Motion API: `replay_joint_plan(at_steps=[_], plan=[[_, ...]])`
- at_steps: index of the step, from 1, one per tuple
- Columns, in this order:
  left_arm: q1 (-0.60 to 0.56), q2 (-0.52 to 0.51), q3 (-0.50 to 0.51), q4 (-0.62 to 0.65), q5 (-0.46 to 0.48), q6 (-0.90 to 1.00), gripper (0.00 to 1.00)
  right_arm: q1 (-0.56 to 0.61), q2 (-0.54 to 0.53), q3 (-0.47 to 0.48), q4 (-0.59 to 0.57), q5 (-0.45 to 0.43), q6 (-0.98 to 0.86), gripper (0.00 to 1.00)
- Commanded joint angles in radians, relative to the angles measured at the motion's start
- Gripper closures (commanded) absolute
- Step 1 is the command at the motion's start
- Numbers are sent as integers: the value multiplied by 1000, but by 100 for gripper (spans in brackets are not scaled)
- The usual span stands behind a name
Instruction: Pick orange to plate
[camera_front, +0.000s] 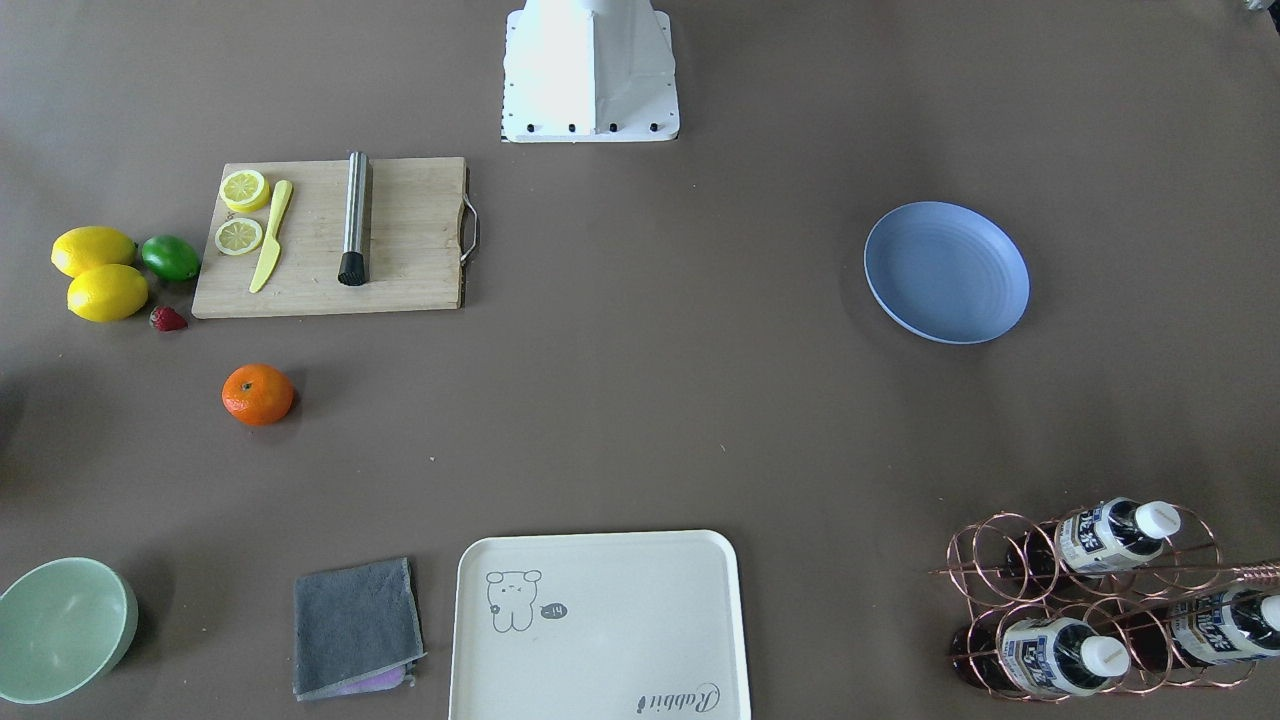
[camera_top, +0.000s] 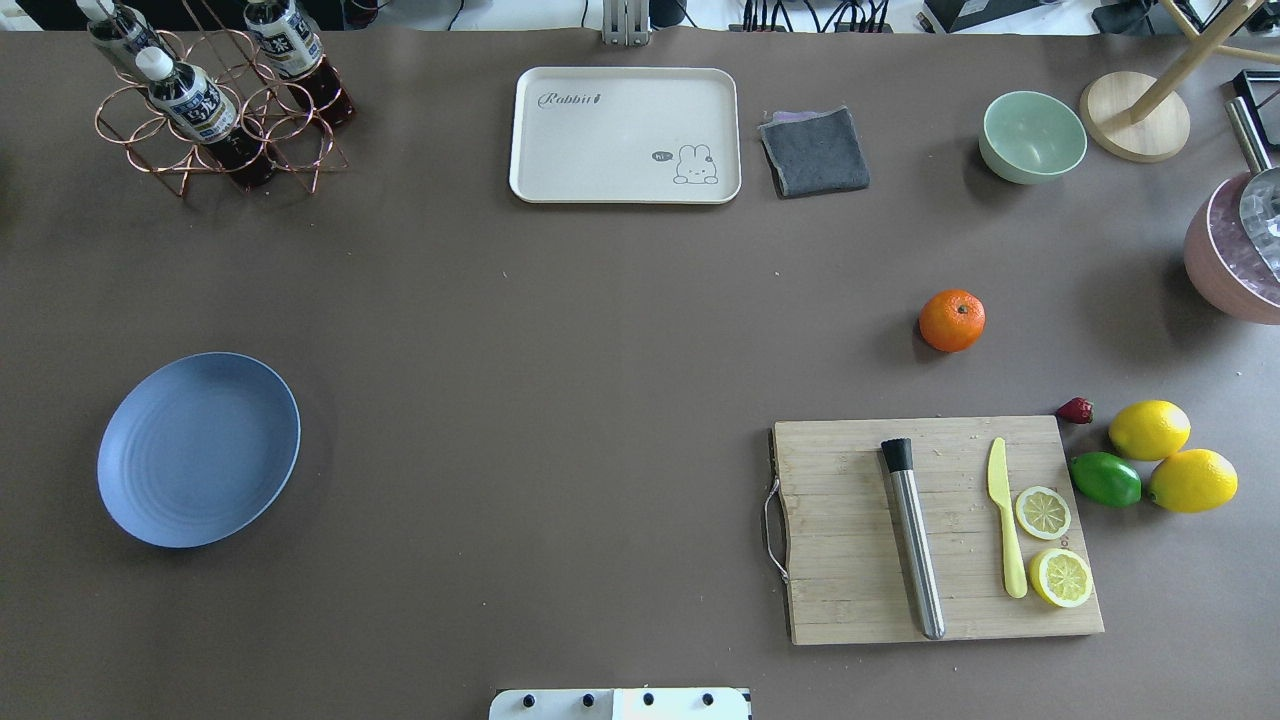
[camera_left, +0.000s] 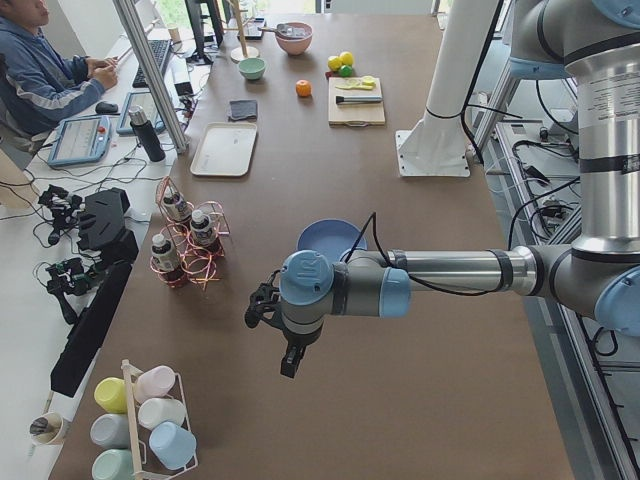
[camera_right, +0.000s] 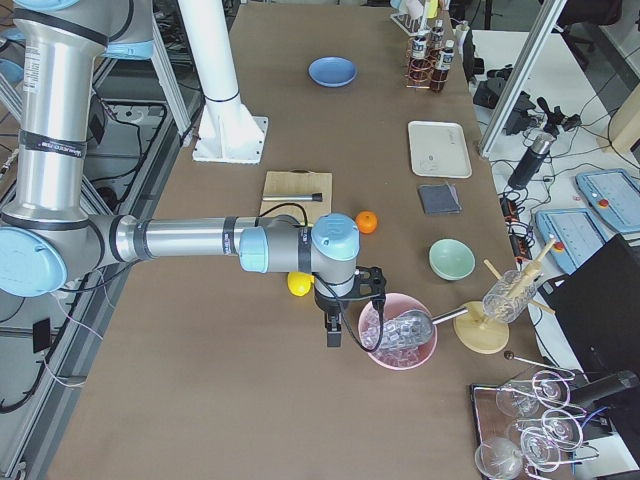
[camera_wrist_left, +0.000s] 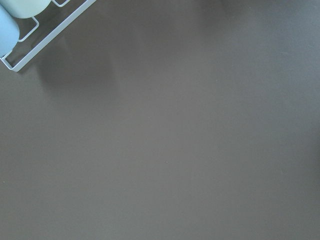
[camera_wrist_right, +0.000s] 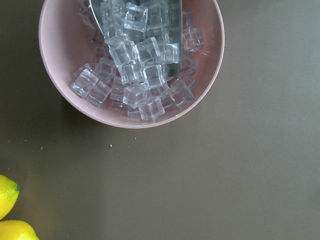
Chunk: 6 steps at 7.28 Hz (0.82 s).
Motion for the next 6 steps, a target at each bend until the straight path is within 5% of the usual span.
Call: replay_joint_plan(at_steps=[1, 6], plan=[[0, -36, -16, 1, 0, -1, 2, 0, 0, 0, 0, 1, 0, 0], [-32, -110, 1, -57, -2, 10, 2, 0, 34, 4, 50, -3, 6, 0]])
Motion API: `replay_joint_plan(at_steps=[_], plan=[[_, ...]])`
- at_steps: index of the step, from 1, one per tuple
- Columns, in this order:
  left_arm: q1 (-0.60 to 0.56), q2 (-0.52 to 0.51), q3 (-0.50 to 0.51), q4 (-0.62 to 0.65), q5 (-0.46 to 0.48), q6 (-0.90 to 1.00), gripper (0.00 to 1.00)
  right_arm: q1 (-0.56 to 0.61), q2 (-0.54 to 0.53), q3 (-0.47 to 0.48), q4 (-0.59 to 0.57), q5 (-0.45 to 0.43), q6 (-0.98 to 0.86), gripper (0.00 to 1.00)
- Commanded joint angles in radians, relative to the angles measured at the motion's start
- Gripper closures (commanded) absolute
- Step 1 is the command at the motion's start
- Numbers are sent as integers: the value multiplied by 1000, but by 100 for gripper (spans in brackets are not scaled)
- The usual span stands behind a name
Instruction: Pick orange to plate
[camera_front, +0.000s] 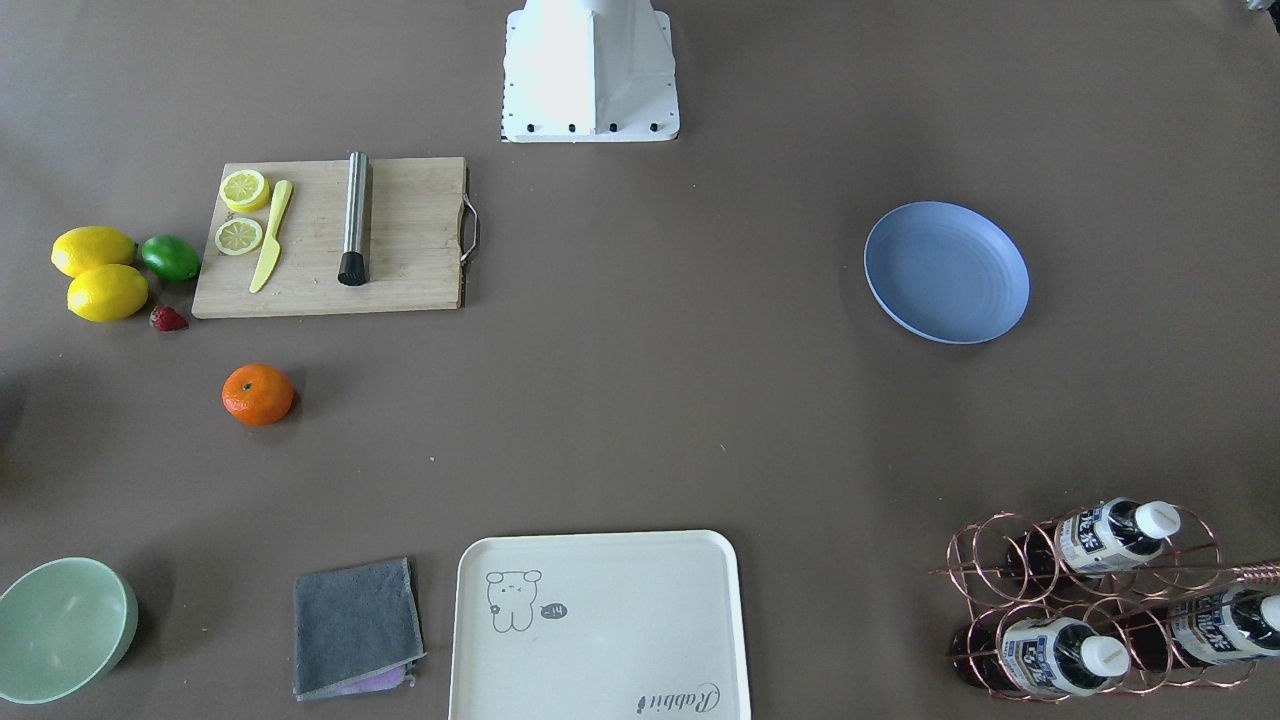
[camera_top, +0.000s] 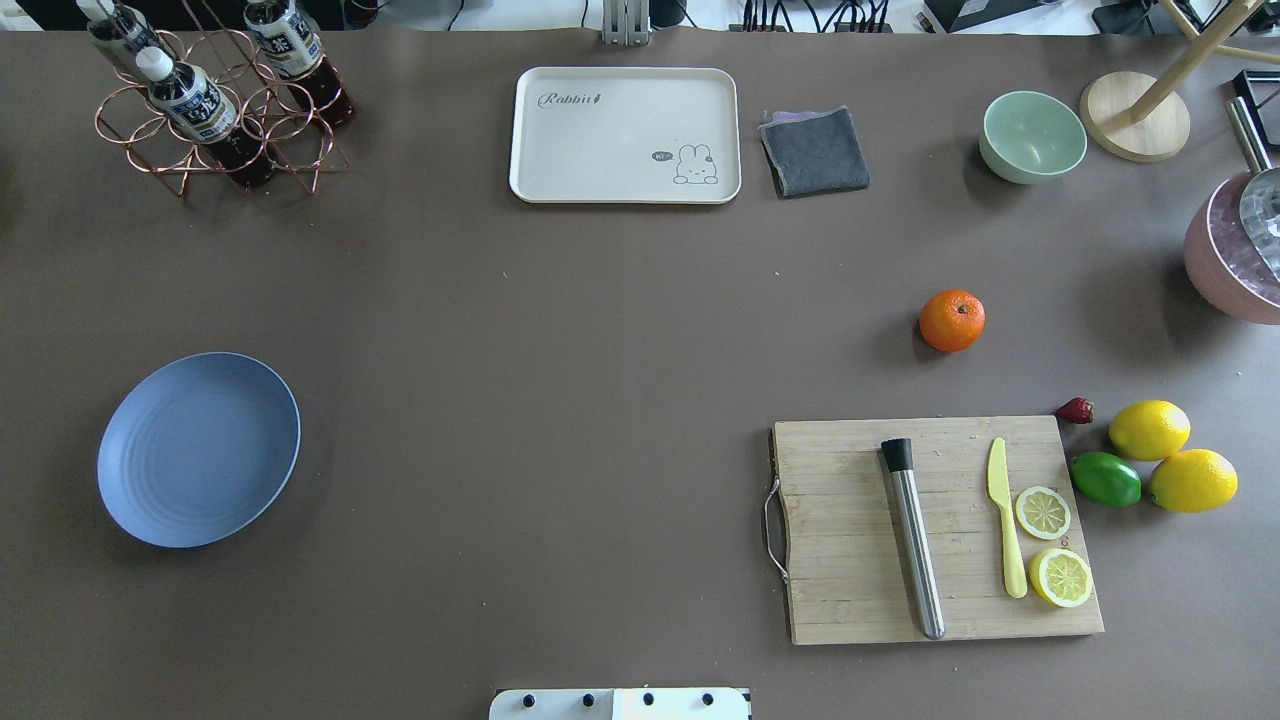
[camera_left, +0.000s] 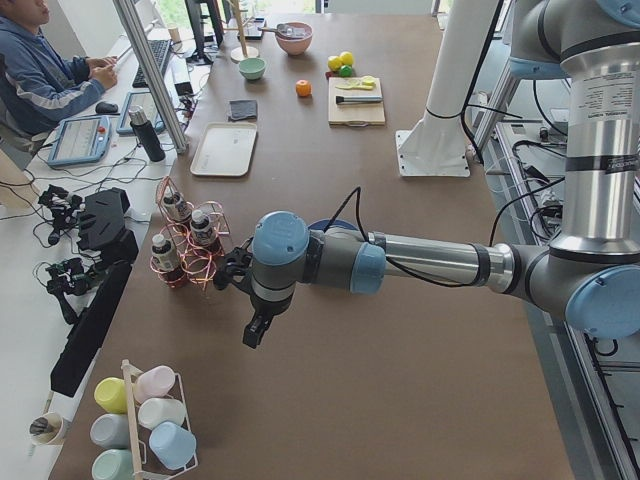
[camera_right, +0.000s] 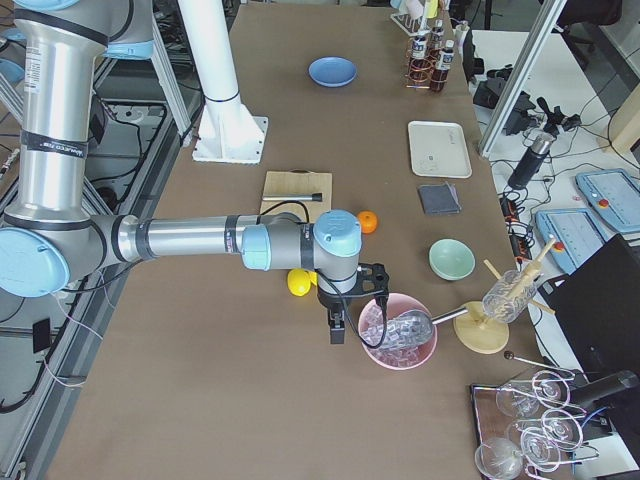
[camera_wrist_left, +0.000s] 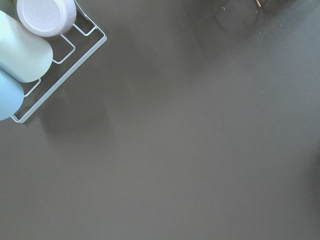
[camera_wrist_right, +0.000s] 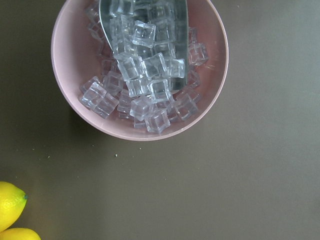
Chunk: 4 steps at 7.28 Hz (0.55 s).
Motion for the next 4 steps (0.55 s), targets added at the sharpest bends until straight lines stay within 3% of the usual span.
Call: replay_joint_plan(at_steps=[1, 2, 4], plan=[[-13, -2, -13, -66, -6, -15, 2, 0, 7, -7, 184, -8, 9, 0], [4, -2, -17, -93, -6, -69, 2, -3, 9, -17, 243, 6, 33, 0], [172, 1, -18, -184, -6, -359, 2, -58, 41, -12, 247, 78, 240, 0]])
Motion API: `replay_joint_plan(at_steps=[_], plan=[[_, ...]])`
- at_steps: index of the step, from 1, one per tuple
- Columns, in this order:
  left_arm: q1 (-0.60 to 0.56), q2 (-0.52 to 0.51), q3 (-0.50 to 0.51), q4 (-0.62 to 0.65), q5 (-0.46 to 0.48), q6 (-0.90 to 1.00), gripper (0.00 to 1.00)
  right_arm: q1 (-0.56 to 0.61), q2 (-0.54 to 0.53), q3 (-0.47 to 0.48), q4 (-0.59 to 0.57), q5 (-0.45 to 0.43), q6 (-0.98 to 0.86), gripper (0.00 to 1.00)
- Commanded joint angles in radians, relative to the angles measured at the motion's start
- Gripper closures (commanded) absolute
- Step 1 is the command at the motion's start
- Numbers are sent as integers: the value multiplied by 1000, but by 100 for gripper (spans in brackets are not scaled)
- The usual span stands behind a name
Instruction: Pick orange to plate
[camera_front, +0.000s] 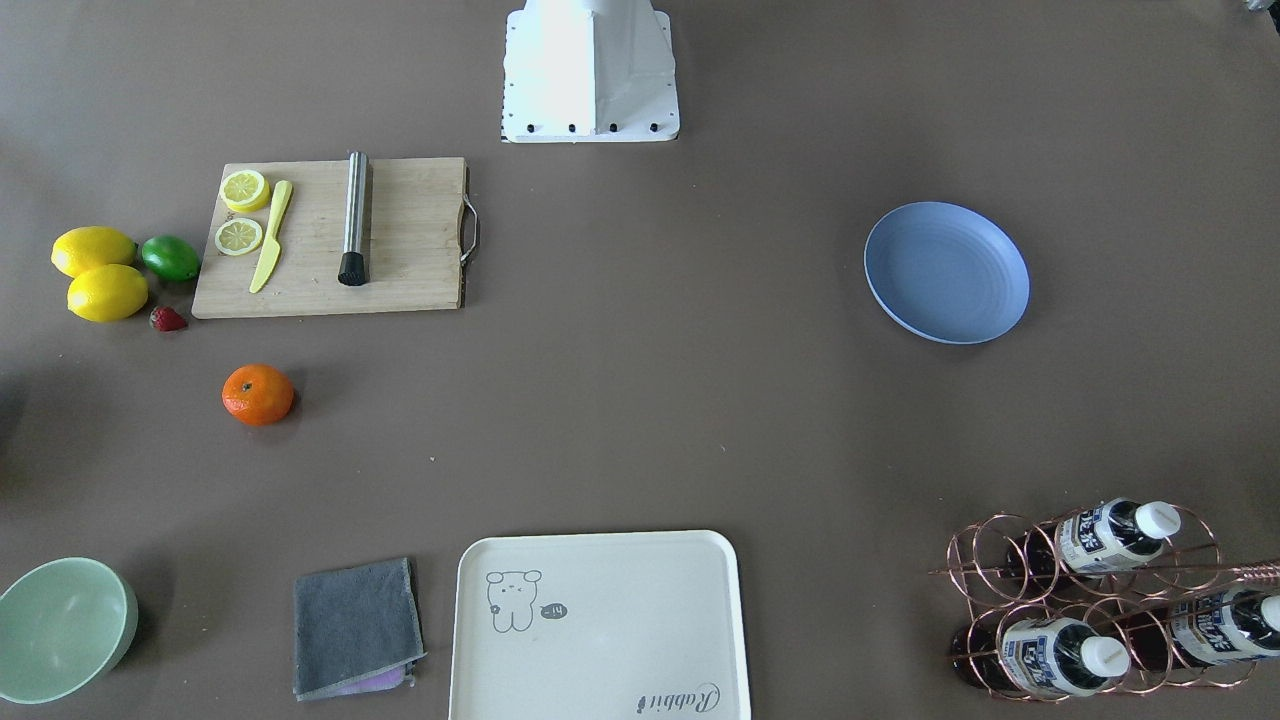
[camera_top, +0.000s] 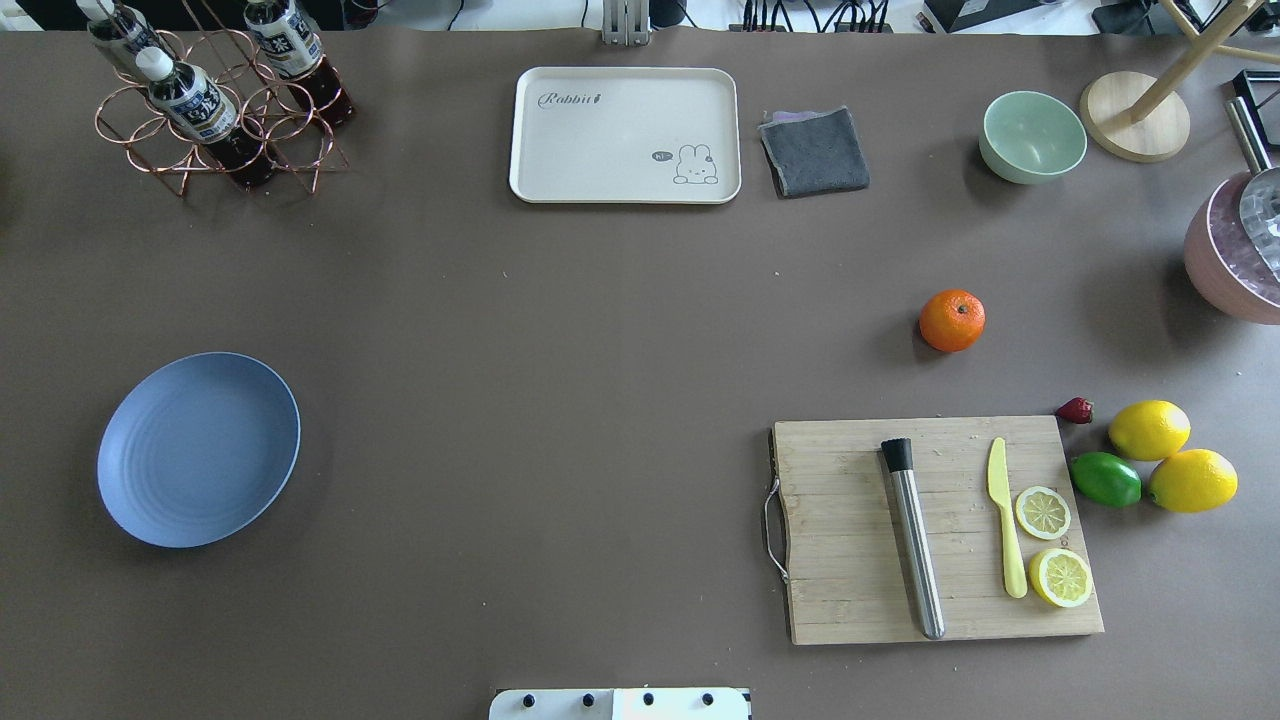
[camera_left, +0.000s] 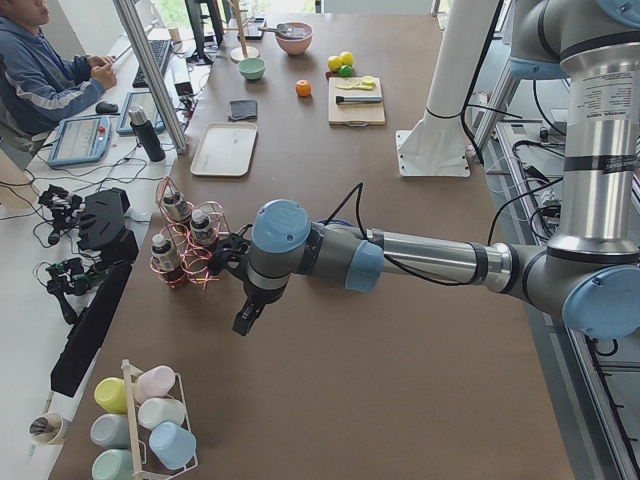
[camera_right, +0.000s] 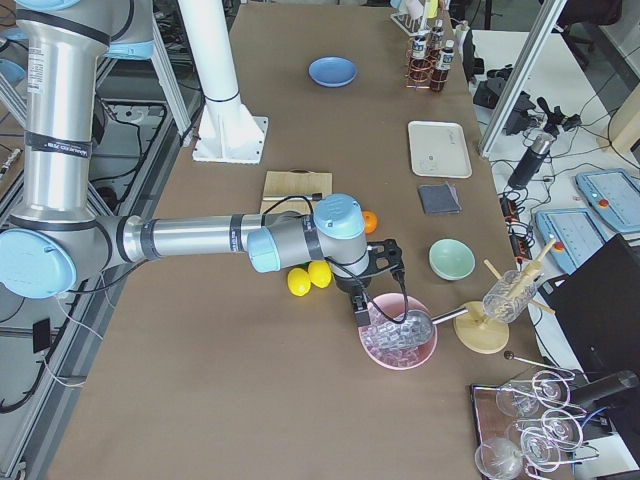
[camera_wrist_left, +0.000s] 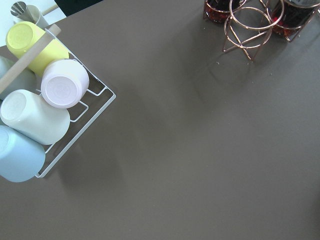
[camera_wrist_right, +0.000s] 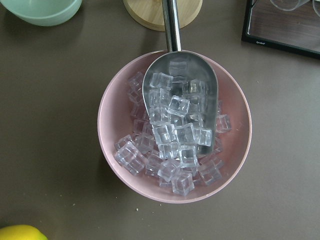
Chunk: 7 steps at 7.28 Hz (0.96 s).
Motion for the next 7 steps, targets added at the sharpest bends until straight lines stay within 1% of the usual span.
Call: replay_joint_plan(at_steps=[1, 2, 3, 4, 5, 6, 7], plan=[[155, 42, 8, -184, 1, -337, 2, -105, 45, 7, 16, 29, 221, 0], [238, 91, 25, -348, 1, -492, 2, -148, 71, 11, 19, 30, 310, 0], [325, 117, 52, -502, 1, -647, 2, -199, 77, 16, 72, 27, 415, 0], [423, 119, 93, -652, 7, -817, 2, -260, 88, 16, 136, 3, 551, 0], [489, 118, 170, -805, 12, -920, 3, -334, 100, 18, 161, -48, 647, 0], [537, 112, 224, -921, 14, -1012, 3, -380, 118, 18, 161, -92, 693, 0], [595, 112, 229, -996, 53, -1101, 3, -385, 125, 18, 163, -93, 694, 0]])
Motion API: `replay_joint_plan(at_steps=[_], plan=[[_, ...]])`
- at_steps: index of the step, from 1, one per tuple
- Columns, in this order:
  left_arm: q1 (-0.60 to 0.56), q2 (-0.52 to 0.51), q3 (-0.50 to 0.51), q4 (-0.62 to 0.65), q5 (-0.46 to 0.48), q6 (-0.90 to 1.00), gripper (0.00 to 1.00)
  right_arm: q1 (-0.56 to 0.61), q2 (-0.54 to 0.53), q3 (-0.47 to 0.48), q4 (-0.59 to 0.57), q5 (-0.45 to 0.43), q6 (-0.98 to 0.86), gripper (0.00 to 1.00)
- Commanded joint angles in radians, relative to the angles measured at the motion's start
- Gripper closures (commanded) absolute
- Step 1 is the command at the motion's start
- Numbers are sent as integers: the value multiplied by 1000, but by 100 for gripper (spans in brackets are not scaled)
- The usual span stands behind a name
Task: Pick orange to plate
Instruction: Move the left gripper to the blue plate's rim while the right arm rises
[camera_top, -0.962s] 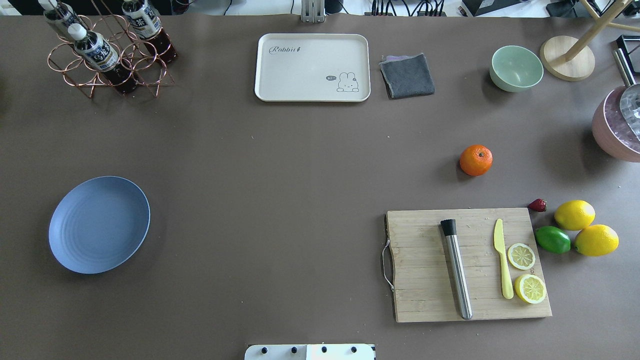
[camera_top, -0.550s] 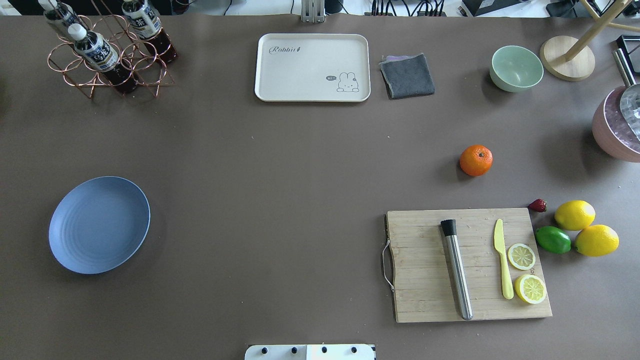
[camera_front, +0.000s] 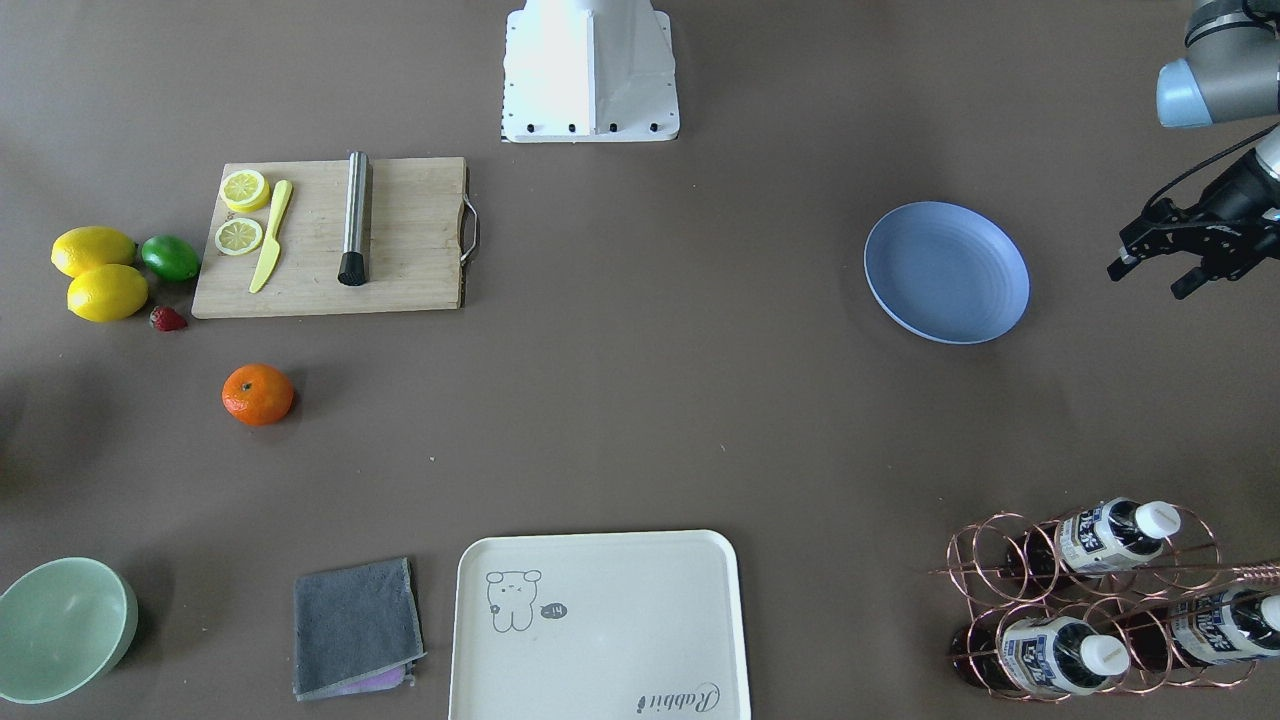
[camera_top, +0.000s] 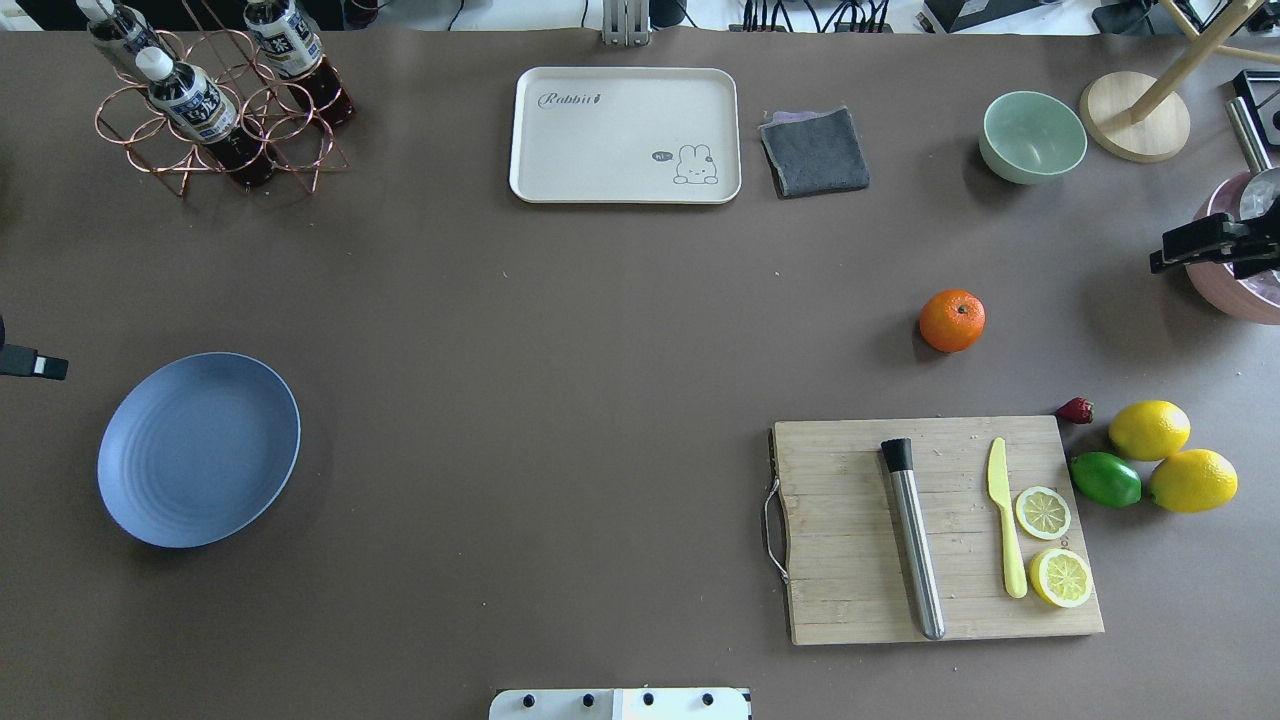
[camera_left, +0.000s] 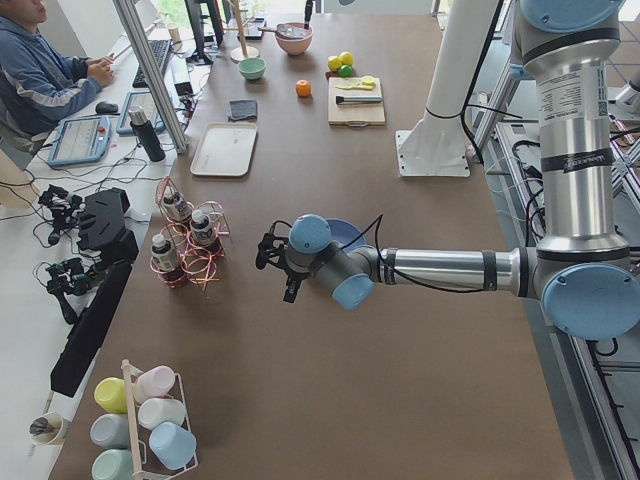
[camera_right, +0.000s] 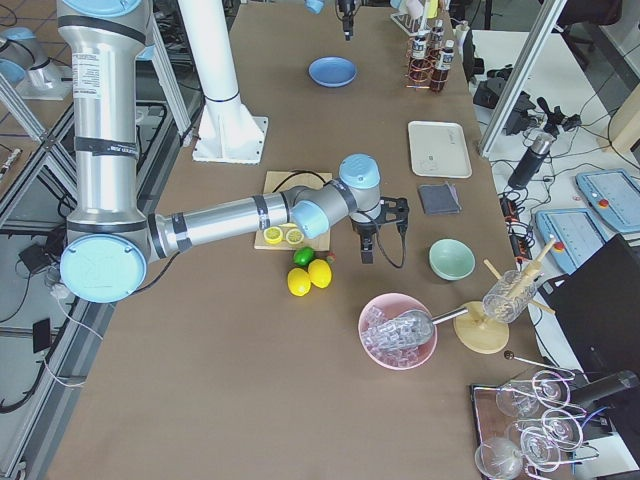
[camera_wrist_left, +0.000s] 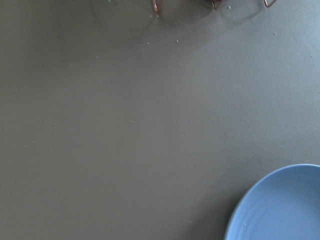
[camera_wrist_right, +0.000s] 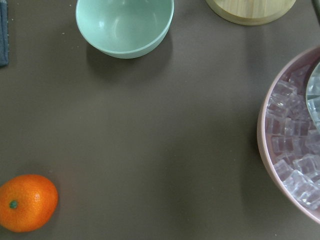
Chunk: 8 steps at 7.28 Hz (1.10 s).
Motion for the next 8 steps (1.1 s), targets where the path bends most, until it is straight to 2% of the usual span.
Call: replay_joint_plan(at_steps=[1, 2, 4, 5, 6, 8], plan=[[136, 0, 32, -147, 90, -174, 4, -31, 13, 0, 7, -21, 32, 0], [189, 0, 32, -161, 149, -204, 8, -32, 13, 0, 7, -23, 30, 0], [202, 4, 35, -175, 154, -198, 19, -32, 13, 0, 7, -24, 30, 0], [202, 8, 36, -178, 154, -190, 37, -31, 13, 0, 7, -24, 29, 0], [202, 9, 43, -178, 155, -179, 45, -32, 13, 0, 7, -24, 27, 0], [204, 9, 49, -178, 155, -161, 49, -31, 13, 0, 7, -24, 27, 0]])
